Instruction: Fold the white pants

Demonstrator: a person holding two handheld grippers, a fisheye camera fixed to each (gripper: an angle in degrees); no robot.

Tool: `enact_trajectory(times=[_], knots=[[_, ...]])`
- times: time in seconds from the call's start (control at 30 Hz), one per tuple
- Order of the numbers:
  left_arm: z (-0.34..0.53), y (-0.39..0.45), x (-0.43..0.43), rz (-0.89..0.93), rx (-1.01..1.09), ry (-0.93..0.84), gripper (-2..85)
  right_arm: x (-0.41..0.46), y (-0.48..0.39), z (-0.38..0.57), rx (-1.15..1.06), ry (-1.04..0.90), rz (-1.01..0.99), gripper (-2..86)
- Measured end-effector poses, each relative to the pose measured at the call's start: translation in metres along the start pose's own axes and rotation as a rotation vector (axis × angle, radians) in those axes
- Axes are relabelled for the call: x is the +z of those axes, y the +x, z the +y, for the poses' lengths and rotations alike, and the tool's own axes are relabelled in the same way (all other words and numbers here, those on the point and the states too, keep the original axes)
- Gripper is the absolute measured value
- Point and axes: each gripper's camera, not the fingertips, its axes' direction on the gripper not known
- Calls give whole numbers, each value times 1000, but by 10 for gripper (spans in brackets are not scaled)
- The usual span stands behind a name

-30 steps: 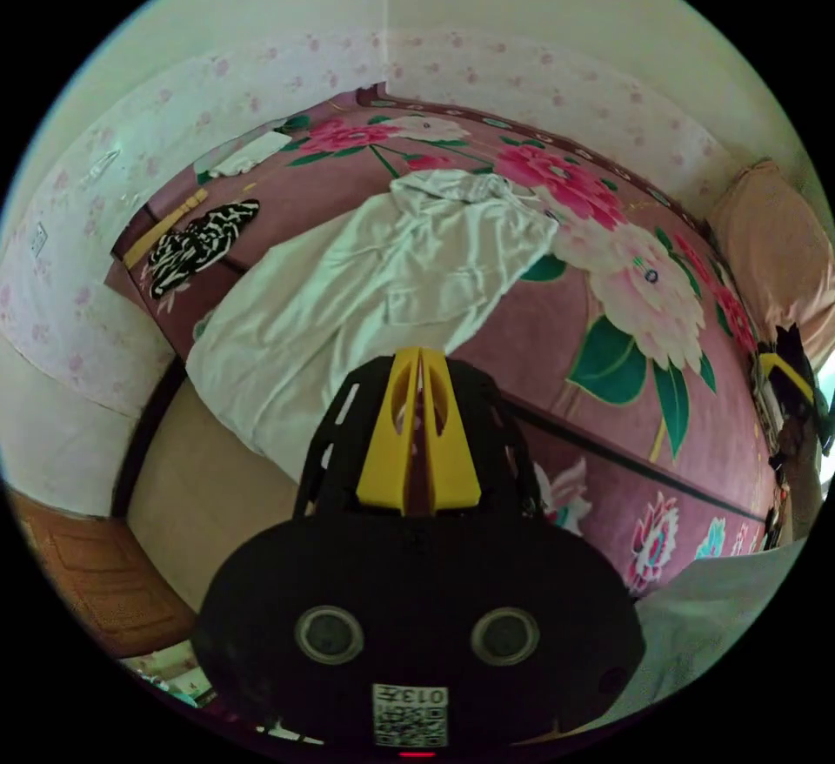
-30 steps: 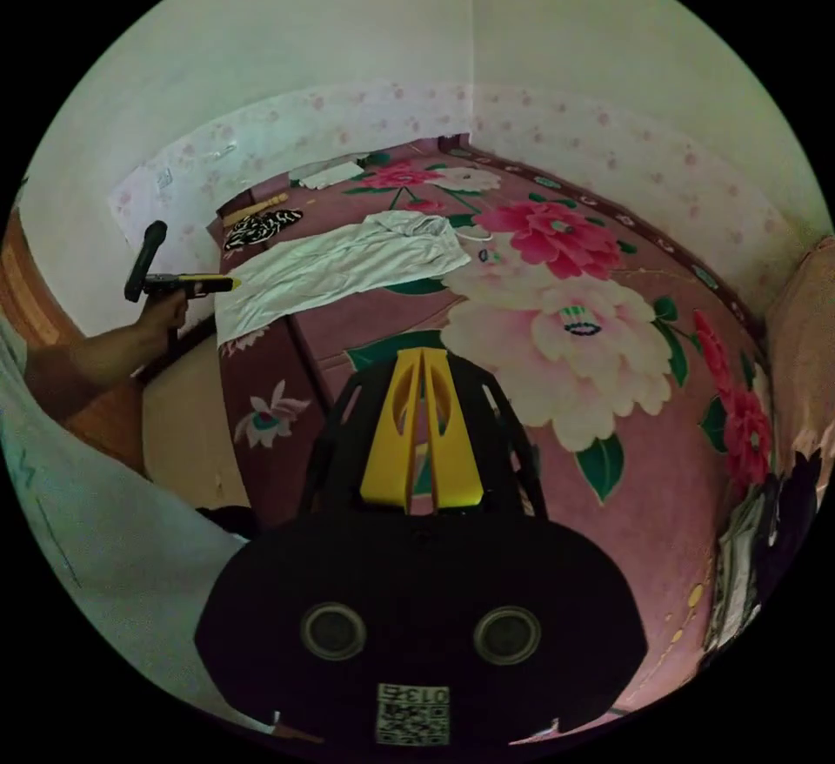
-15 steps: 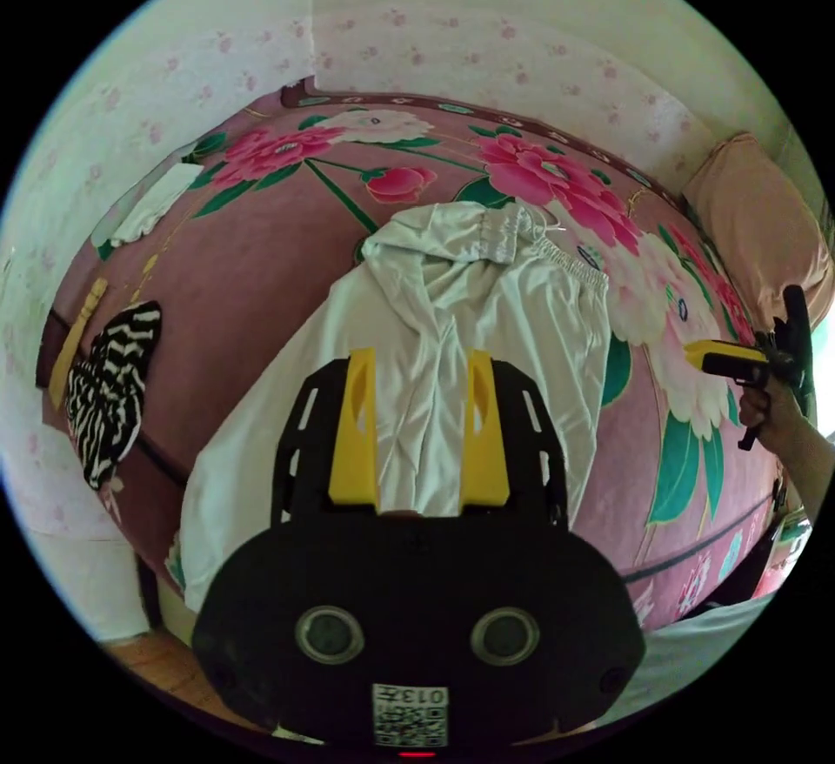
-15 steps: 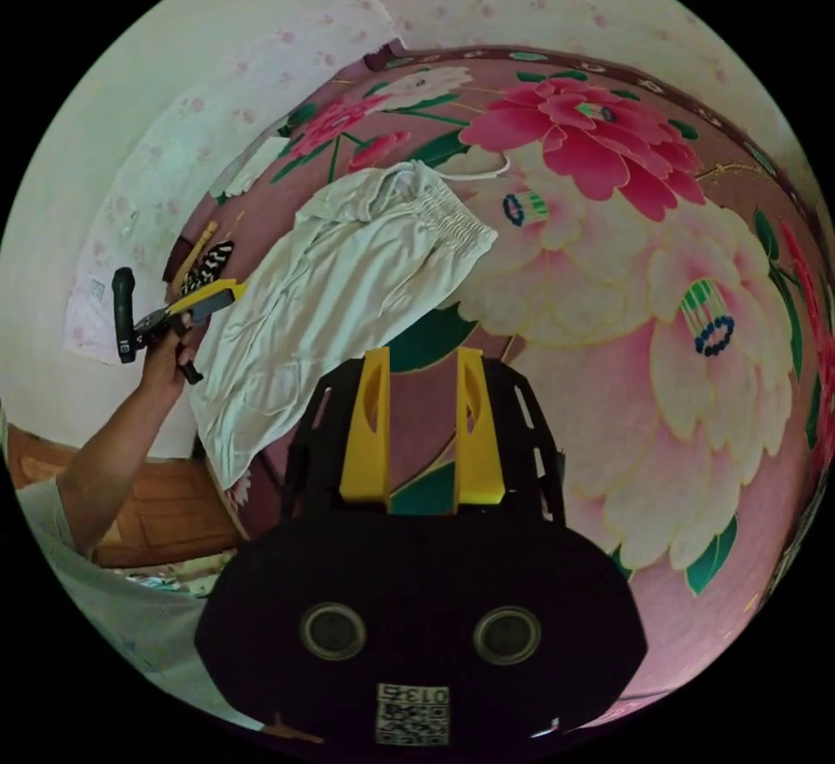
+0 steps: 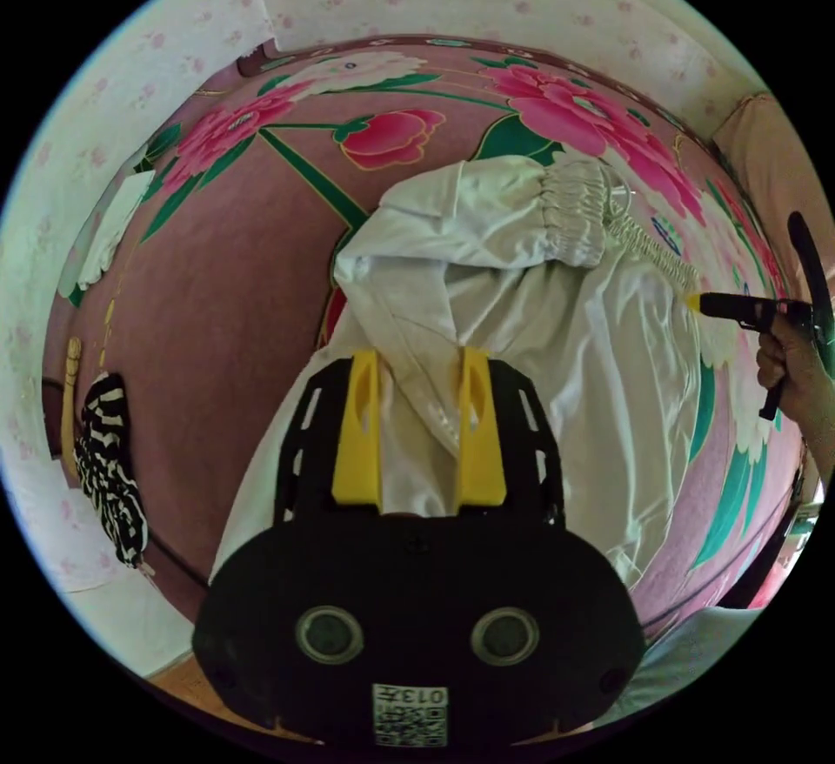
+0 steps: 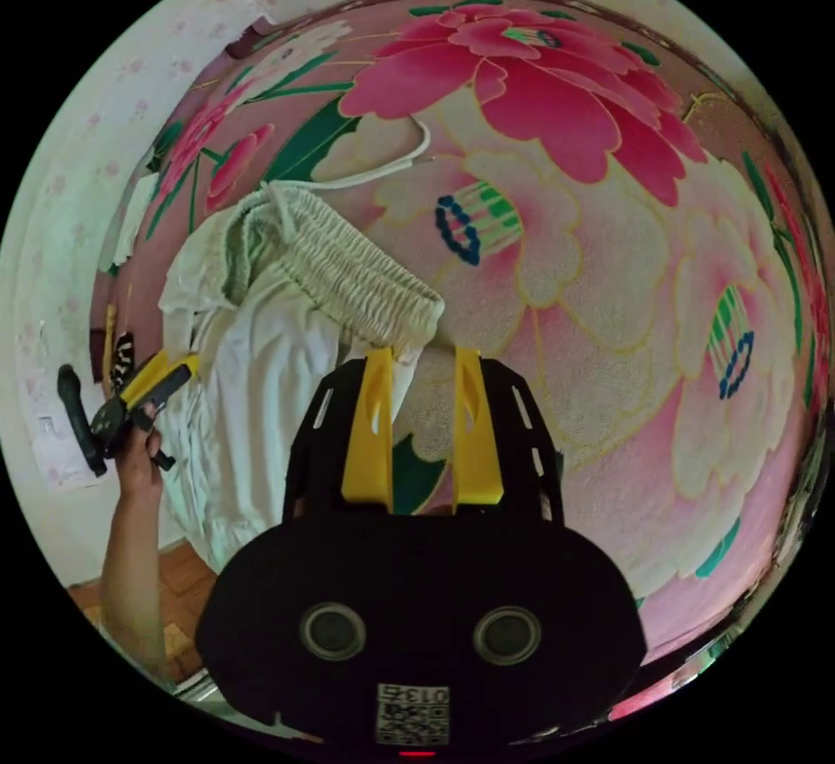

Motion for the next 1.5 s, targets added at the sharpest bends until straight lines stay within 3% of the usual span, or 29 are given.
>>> enact_trajectory(times=[0.1,0.2,0.33,0.5,0.63,0.73,1.0,1.1,1.2,1.3,1.5], knots=[[12,-7,-14,-11,14,-36,33,-6,-24,27,-85,5,-11,44],[42,-29,-53,172,-29,75,22,-21,-27,58,-130,33,-25,26],[105,-65,-135,449,7,309,17,-97,1,125,-147,272,-214,18],[174,-69,-255,474,175,521,15,-221,28,241,-334,560,-149,16],[232,-47,-361,611,341,836,15,-336,75,373,-300,878,-16,16],[260,4,-414,682,547,925,16,-411,128,477,-164,1099,128,17],[307,212,-428,1131,975,829,16,-569,277,757,304,1451,582,23],[322,275,-431,1274,1102,783,15,-626,302,826,292,1525,780,25],[340,311,-443,1304,1173,834,14,-677,312,849,231,1543,909,25],[357,317,-454,1195,1161,963,15,-708,303,832,121,1560,944,25],[360,277,-432,960,897,1033,17,-676,256,690,-142,1575,703,27]])
